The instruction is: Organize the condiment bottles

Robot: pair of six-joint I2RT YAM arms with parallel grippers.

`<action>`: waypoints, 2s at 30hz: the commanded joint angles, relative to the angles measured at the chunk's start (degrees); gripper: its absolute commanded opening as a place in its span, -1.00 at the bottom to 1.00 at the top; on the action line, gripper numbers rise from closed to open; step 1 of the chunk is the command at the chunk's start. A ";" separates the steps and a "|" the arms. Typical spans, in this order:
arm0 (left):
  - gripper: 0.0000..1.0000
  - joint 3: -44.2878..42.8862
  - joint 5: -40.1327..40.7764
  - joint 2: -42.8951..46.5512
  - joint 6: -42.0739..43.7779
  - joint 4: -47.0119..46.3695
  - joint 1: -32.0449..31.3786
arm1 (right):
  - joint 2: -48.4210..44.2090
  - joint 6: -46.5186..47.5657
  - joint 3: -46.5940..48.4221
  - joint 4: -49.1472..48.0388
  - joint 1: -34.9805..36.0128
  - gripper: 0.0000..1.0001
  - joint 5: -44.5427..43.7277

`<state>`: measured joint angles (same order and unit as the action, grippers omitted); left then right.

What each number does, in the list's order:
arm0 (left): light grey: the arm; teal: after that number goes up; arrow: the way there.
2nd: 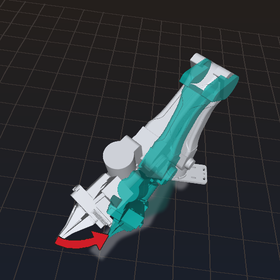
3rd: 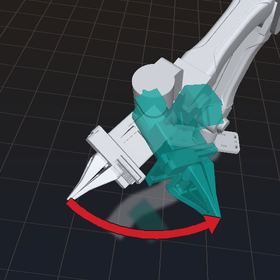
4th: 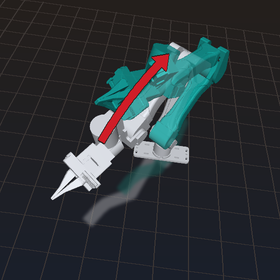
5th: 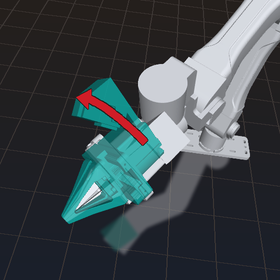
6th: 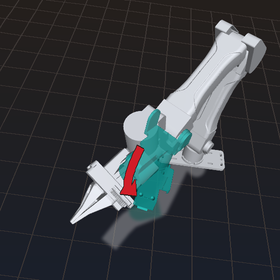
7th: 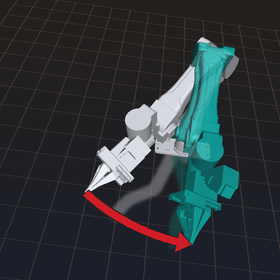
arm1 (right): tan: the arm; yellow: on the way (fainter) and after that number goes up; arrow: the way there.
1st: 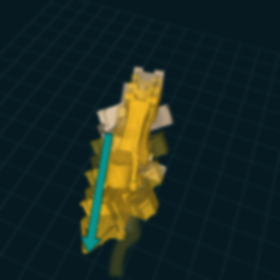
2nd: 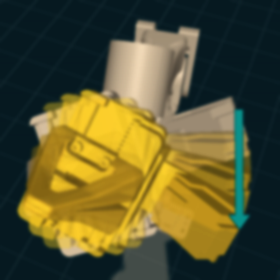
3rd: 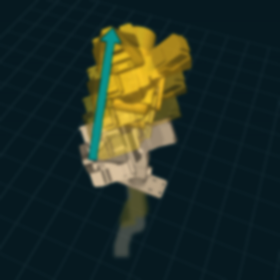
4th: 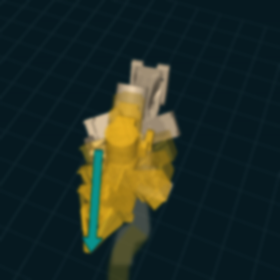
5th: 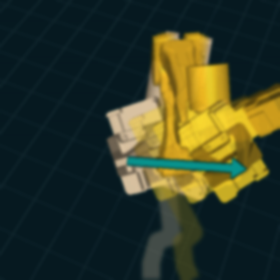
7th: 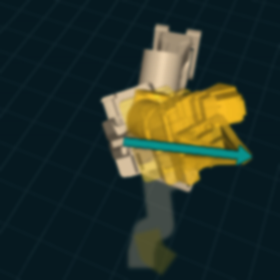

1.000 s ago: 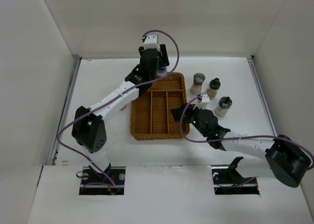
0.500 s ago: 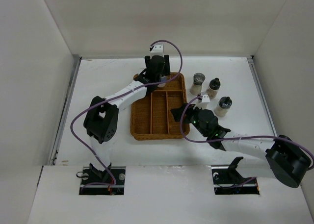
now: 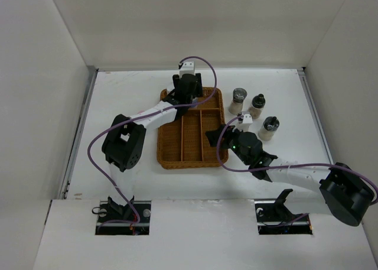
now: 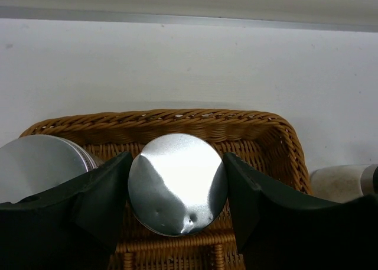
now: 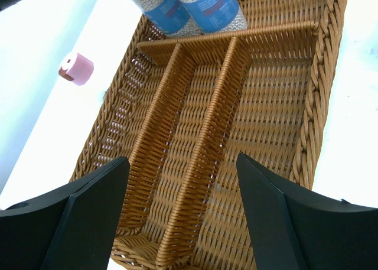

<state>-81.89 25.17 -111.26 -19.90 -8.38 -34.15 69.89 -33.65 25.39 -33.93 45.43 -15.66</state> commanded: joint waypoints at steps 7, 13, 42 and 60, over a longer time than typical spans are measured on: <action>0.57 0.15 -0.21 3.15 -0.58 -6.82 -0.17 | 0.16 0.25 0.80 -2.72 -0.04 0.60 -0.51; 0.71 0.06 -0.21 8.07 1.61 -7.09 -1.31 | -0.28 0.25 0.63 -2.63 -0.04 0.60 -0.60; 0.27 38.03 11.85 36.83 -5.94 5.14 11.60 | 1.04 -0.89 0.81 -2.63 -0.65 0.61 -0.07; -0.34 36.71 12.18 33.73 -5.69 1.17 12.49 | 2.01 -0.89 1.33 -2.80 -0.65 0.64 0.81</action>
<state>-43.88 35.46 -83.11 -26.83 -4.56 -20.93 71.35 -34.30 25.39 -33.91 45.06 -15.62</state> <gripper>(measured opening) 0.475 0.817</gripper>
